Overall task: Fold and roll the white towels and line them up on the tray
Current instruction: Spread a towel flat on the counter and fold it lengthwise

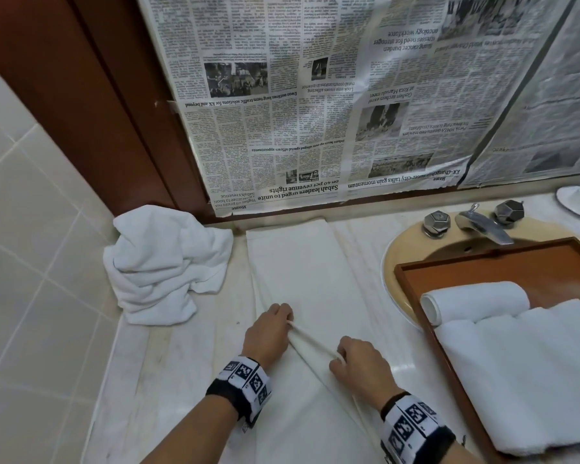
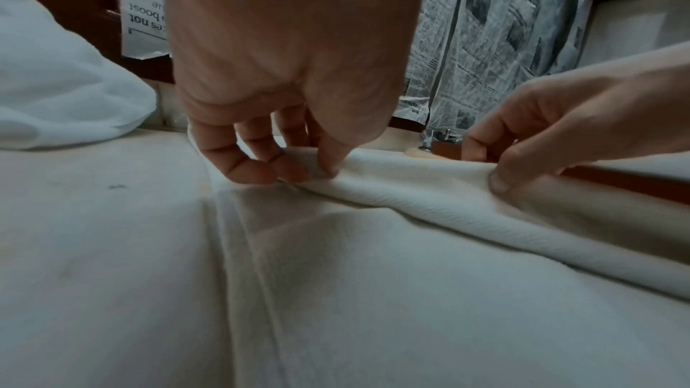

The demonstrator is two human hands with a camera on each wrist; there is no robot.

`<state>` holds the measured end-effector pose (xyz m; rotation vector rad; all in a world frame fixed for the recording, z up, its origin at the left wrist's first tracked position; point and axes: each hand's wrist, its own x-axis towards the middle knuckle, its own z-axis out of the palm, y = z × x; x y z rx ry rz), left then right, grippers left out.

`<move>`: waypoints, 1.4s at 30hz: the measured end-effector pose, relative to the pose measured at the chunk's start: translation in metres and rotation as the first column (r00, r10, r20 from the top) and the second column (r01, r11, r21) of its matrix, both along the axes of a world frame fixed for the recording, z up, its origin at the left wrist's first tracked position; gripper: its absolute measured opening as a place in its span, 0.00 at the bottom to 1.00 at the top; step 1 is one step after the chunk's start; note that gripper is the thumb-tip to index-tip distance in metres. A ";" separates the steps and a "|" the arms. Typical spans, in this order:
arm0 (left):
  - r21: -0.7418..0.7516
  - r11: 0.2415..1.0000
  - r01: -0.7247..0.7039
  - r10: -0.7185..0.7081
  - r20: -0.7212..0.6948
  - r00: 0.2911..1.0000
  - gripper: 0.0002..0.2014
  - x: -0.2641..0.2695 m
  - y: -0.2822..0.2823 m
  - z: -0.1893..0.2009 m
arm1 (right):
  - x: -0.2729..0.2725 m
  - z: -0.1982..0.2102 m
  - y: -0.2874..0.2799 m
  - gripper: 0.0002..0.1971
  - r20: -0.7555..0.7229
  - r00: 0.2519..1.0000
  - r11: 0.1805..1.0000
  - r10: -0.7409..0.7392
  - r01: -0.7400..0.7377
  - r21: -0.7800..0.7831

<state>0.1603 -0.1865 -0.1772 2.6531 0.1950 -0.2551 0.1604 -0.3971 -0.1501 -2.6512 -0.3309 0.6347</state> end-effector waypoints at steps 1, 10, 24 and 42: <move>-0.014 1.000 0.011 -0.011 0.019 1.000 0.10 -0.002 0.002 -0.002 | -0.003 0.001 -0.001 0.08 -0.026 0.999 0.999 -0.025 0.026 0.038; -0.092 0.996 -0.008 0.022 0.146 0.989 0.07 -0.013 0.024 -0.011 | -0.028 0.012 0.014 0.15 -0.112 0.992 0.964 -0.059 0.086 0.251; -0.191 0.974 -0.124 0.146 0.109 0.983 0.08 -0.045 0.056 -0.012 | -0.076 0.044 0.084 0.09 -0.003 0.999 0.973 0.035 -0.033 0.230; -0.193 0.965 -0.178 0.205 0.131 0.970 0.10 -0.054 0.055 -0.025 | -0.112 0.027 0.069 0.18 -0.208 0.910 0.926 0.360 -0.321 0.199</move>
